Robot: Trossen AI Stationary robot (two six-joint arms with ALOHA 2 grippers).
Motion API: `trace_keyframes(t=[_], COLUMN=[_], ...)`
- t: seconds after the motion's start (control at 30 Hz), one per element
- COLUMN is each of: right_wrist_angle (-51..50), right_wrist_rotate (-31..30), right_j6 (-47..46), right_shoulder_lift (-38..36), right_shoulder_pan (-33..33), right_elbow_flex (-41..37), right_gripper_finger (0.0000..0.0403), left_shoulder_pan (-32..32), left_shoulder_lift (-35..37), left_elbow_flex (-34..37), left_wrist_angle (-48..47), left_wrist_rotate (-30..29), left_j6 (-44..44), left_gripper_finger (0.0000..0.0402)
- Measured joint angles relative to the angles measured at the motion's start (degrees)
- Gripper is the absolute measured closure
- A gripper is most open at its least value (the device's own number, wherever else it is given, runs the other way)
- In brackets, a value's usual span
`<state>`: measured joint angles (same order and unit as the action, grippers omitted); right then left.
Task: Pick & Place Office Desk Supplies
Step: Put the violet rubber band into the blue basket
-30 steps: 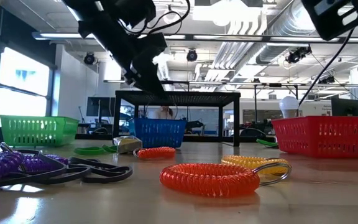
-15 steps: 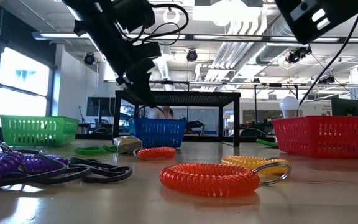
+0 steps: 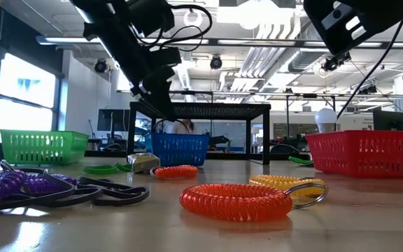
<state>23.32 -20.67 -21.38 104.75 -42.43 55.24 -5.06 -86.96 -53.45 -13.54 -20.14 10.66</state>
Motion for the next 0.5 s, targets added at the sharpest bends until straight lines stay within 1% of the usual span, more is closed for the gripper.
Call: trace_keyframes(t=[0.07,0.1,0.2,0.23,0.43,0.5], right_wrist_angle=[-0.01,-0.02,-0.06,-0.06,-0.06,-0.08], right_wrist_rotate=[0.0,0.0,0.0,-0.02,-0.15,-0.15], right_j6=[-0.41,-0.61,-1.0,-1.02,-1.06,-1.14], right_shoulder_lift=[0.0,0.0,0.0,0.0,0.0,0.02], right_shoulder_pan=[-0.09,-0.09,-0.09,-0.09,-0.09,-0.09], right_elbow_flex=[0.0,0.0,0.0,0.0,0.0,0.0], right_gripper_finger=[0.0248,0.0248,0.0248,0.0248,0.0248,0.0248], left_shoulder_pan=[-0.01,0.0,-0.16,-0.63,-5.72,-7.37], left_shoulder_lift=[0.0,0.0,0.0,0.0,0.02,0.02], left_elbow_flex=[0.0,0.0,0.0,0.0,0.0,0.0], left_wrist_angle=[0.04,0.09,0.11,0.11,0.05,-0.17], left_wrist_rotate=[0.0,0.0,0.23,1.16,13.28,15.49], left_j6=[1.86,4.4,16.6,20.37,32.89,36.78], left_gripper_finger=[0.0271,0.0271,0.027,0.027,0.027,0.027])
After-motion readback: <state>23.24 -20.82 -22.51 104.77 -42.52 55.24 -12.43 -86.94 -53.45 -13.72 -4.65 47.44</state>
